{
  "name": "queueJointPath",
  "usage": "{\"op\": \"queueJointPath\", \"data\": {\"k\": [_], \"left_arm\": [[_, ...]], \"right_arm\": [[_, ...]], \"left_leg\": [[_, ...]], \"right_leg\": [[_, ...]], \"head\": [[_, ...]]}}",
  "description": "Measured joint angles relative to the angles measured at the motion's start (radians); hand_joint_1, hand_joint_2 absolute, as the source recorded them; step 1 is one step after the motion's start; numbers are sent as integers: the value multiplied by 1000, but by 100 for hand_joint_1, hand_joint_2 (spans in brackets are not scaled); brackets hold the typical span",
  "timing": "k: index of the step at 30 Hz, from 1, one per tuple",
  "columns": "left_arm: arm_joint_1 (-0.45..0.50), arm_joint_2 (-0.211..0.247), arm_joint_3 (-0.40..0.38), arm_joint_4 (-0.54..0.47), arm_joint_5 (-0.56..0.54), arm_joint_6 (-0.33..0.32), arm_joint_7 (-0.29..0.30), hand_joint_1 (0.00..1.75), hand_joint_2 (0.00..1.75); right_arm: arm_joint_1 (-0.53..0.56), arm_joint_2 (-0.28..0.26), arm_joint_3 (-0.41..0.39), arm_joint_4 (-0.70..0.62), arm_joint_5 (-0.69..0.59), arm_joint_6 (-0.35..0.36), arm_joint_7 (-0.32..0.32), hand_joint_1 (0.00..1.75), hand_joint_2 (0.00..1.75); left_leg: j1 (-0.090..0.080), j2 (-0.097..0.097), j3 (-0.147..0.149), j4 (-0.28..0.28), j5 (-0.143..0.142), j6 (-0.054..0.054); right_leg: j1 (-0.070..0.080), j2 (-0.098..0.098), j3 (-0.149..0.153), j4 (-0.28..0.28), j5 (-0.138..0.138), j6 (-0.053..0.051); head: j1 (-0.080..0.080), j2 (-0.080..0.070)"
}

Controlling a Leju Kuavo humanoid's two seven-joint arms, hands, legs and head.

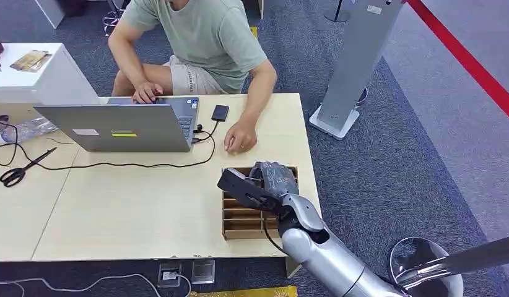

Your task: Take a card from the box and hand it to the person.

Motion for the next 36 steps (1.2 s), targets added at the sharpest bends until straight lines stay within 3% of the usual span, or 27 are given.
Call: {"op": "queueJointPath", "data": {"k": [10,16,22,25,31,36], "left_arm": [[0,0,0,0,0,2,2,0,0],[2,0,0,0,0,2,0,0,0],[2,0,0,0,0,2,0,0,0],[2,0,0,0,-3,1,0,0,0],[0,0,0,0,-21,-2,-8,0,0],[-2,0,-6,0,-42,-5,-18,0,0]], "right_arm": [[23,-11,-15,-37,31,-64,-30,173,175],[49,-37,-41,-136,65,-92,-55,173,175],[53,-63,-70,-235,85,-83,-64,173,175],[17,-69,-80,-241,50,-44,-81,173,175],[-153,-51,-81,-91,-71,-28,-182,173,175],[-297,-11,-74,114,-79,-41,-205,173,175]], "left_leg": [[0,0,0,0,0,0],[0,0,0,0,0,0],[0,0,0,0,0,0],[0,1,0,0,0,0],[0,0,0,0,1,0],[0,0,-1,0,1,0]], "right_leg": [[0,0,0,0,0,0],[0,0,0,0,0,0],[0,0,0,0,0,0],[0,1,0,0,0,0],[0,0,0,0,0,0],[0,-1,0,1,0,0]], "head": [[0,0],[0,0],[-1,0],[0,0],[0,0],[-1,0]]}}
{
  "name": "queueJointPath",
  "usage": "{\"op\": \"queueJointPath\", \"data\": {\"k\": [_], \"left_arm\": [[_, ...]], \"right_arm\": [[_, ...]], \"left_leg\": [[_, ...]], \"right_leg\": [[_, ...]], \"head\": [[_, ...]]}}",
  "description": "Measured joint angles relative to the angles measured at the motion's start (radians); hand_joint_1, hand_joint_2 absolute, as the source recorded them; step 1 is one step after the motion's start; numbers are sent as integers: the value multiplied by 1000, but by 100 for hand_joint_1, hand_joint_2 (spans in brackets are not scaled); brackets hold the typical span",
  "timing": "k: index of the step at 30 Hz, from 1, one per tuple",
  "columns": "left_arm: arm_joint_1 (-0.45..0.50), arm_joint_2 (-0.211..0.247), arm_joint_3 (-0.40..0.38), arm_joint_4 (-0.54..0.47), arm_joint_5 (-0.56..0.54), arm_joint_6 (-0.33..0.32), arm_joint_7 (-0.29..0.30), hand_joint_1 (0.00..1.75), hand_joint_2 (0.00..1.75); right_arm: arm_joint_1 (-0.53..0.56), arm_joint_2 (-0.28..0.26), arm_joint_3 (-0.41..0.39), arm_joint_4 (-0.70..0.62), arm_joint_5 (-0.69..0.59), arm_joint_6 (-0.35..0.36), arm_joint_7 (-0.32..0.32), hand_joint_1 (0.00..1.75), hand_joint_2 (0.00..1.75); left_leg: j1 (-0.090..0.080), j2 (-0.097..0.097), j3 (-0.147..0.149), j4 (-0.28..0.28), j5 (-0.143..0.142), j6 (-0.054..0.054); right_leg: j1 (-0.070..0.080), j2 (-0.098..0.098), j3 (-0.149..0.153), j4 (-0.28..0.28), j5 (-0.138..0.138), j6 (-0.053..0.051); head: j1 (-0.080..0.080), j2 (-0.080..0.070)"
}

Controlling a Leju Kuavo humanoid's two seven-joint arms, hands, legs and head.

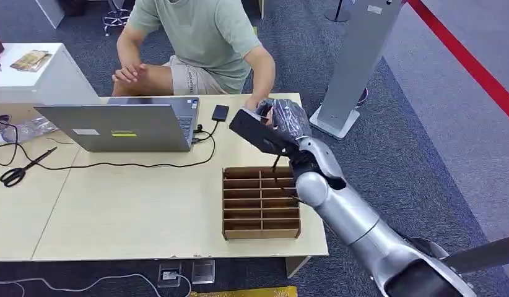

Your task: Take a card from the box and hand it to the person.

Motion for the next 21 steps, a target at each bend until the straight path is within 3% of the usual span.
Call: {"op": "queueJointPath", "data": {"k": [7,8,14,21], "left_arm": [[-2,5,-18,0,-10,-14,1,0,0],[-2,6,-18,0,-10,-16,0,0,0],[-1,13,-21,0,2,-23,-1,0,0],[-1,19,-22,0,9,-23,-13,0,0]], "right_arm": [[-125,52,11,264,30,12,18,173,175],[-137,60,14,297,31,11,17,0,175],[-170,92,23,450,28,-11,-8,0,175],[-184,105,25,497,7,-56,-42,0,175]], "left_leg": [[0,0,0,0,0,0],[0,0,0,0,0,0],[0,0,0,0,0,0],[0,0,0,0,0,0]], "right_leg": [[0,0,0,0,0,0],[0,0,0,0,0,0],[0,0,0,0,0,0],[0,0,-1,0,0,0]], "head": [[1,0],[0,0],[2,0],[0,0]]}}
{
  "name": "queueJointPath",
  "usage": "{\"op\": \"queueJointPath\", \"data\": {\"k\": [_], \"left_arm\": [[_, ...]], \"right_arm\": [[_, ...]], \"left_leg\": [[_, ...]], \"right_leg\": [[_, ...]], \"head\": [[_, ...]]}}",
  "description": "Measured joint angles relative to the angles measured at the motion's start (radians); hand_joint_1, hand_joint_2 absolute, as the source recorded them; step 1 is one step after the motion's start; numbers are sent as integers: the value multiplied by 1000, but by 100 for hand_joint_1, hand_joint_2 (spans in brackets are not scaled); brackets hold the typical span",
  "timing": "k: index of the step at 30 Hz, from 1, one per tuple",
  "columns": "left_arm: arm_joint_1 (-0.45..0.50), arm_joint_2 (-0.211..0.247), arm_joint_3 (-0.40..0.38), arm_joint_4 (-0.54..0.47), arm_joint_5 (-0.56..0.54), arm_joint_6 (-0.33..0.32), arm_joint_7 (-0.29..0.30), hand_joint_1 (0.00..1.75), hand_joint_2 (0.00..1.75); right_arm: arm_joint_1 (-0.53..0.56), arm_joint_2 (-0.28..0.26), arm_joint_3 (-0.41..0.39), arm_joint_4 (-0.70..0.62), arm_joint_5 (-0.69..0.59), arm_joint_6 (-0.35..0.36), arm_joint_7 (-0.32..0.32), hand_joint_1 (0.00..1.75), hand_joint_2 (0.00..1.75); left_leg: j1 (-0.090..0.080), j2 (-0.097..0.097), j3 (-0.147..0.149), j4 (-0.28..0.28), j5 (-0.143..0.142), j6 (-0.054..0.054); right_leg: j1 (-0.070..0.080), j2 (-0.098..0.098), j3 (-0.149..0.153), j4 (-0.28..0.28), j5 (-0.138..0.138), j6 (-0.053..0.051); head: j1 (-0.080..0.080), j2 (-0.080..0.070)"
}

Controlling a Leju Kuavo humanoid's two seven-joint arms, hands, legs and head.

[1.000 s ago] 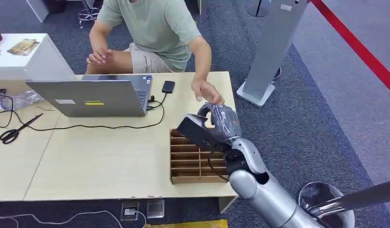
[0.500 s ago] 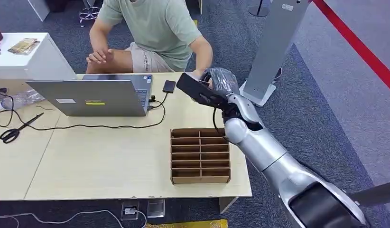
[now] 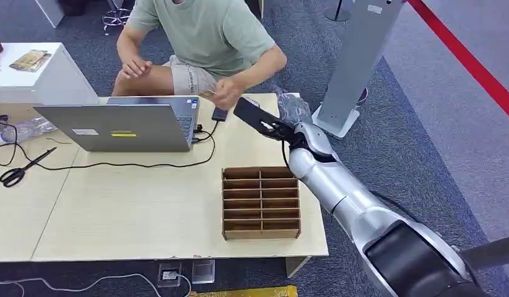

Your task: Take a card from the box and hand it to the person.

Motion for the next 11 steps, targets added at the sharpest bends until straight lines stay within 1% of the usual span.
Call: {"op": "queueJointPath", "data": {"k": [5,8,11], "left_arm": [[1,0,0,0,22,5,-7,0,0],[2,0,0,0,29,10,-6,0,0],[4,0,0,0,32,17,1,0,0]], "right_arm": [[0,-2,-7,-52,-69,-31,-35,0,175],[9,-12,-17,-120,-118,-45,-43,0,175],[38,-40,-37,-220,-163,-51,-34,0,175]], "left_leg": [[0,0,0,0,0,0],[0,0,1,0,0,0],[0,0,1,0,0,0]], "right_leg": [[0,0,0,0,0,0],[0,0,0,0,0,0],[0,0,0,0,0,0]], "head": [[1,0],[0,0],[0,0]]}}
